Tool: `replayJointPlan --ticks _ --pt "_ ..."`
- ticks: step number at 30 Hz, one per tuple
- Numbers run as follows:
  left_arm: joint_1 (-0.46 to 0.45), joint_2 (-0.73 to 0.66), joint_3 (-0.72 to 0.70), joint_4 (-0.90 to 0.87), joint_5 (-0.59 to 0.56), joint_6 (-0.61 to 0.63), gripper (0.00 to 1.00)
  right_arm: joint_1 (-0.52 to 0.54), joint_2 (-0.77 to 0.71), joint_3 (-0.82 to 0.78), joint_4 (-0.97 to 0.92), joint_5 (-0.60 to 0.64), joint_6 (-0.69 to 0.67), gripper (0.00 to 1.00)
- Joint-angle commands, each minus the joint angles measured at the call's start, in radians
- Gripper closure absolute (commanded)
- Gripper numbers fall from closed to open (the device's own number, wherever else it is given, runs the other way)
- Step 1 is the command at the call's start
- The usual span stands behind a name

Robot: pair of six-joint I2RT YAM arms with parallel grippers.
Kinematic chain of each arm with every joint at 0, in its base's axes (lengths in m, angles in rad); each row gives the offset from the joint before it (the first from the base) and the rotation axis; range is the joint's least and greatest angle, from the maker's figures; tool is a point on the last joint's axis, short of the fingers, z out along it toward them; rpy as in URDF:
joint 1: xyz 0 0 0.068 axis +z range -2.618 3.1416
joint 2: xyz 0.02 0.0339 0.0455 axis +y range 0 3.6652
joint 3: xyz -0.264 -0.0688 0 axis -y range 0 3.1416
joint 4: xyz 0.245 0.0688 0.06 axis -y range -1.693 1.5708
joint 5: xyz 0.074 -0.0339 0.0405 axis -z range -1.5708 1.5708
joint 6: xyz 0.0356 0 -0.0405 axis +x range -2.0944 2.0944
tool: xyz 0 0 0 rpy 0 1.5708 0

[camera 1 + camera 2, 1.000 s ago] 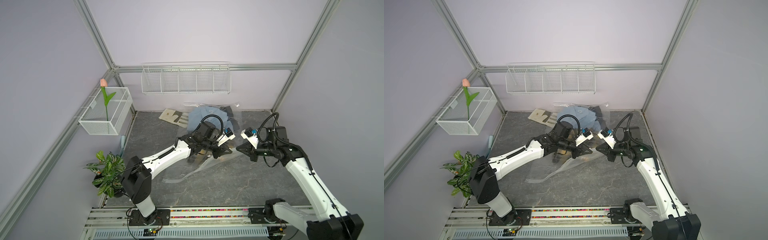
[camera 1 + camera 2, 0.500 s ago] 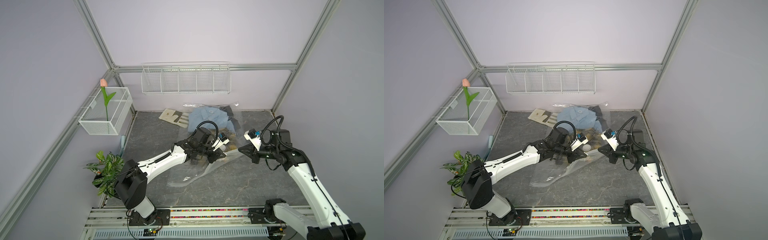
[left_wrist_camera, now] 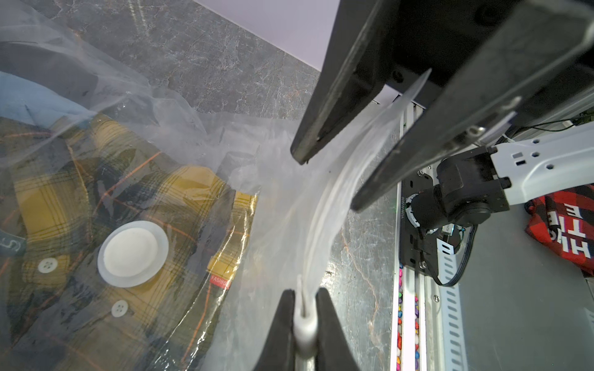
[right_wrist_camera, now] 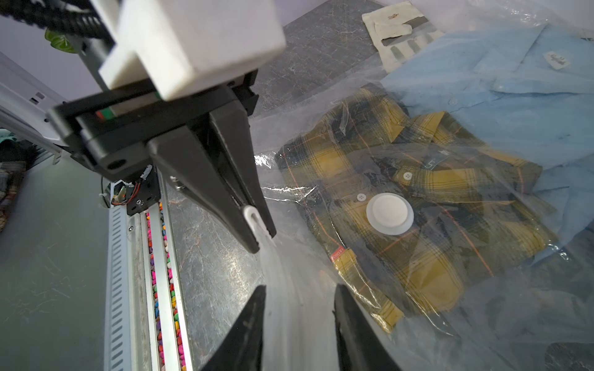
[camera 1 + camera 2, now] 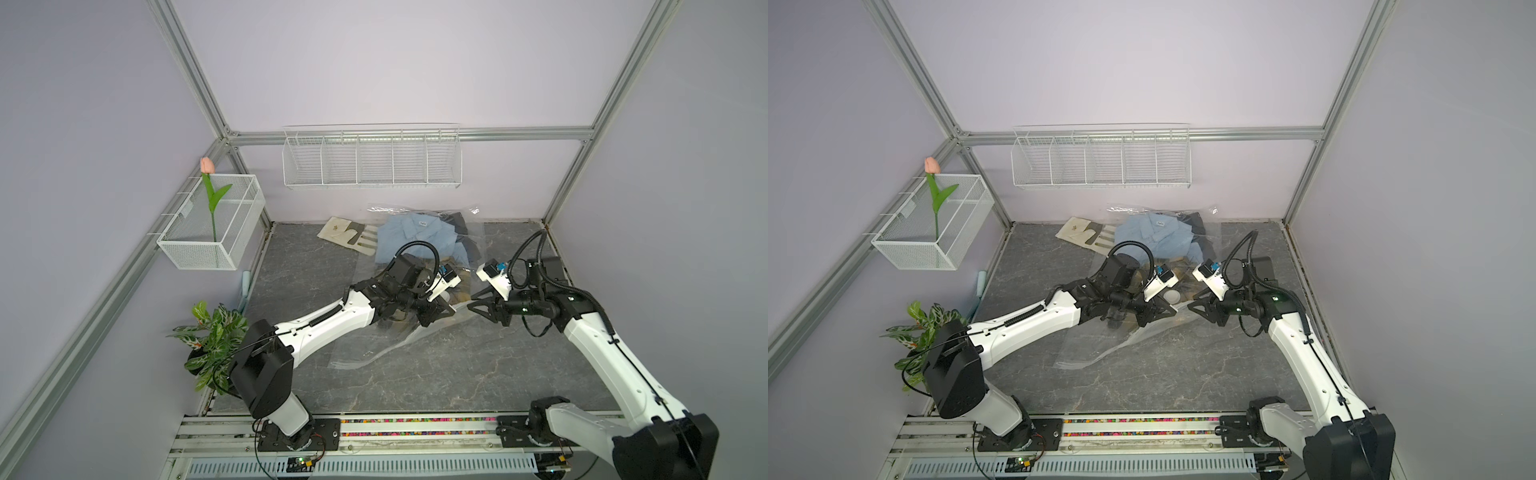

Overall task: Place the folded shirt into the vacuum bag
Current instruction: Close the vacuum bag at the center of the board.

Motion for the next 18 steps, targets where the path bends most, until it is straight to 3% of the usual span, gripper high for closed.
replayJointPlan --ticks 1,6,13,18 --pt "-0.003 -0.005 0.051 -0.004 0.014 0.017 1.00 0.007 -0.009 0.004 0.051 -0.006 0.026 0.77" --pt "-0.002 0.012 0.100 -0.154 -0.091 0.070 1.00 -0.019 -0.079 -0.019 0.087 0.090 0.058 0.93" --pt "-0.007 0.042 0.160 -0.456 -0.271 0.142 1.00 -0.109 -0.158 -0.079 0.229 0.085 0.206 0.93" --pt "-0.028 0.048 0.187 -0.582 -0.288 0.182 1.00 -0.130 -0.158 -0.073 0.243 0.107 0.229 0.93"
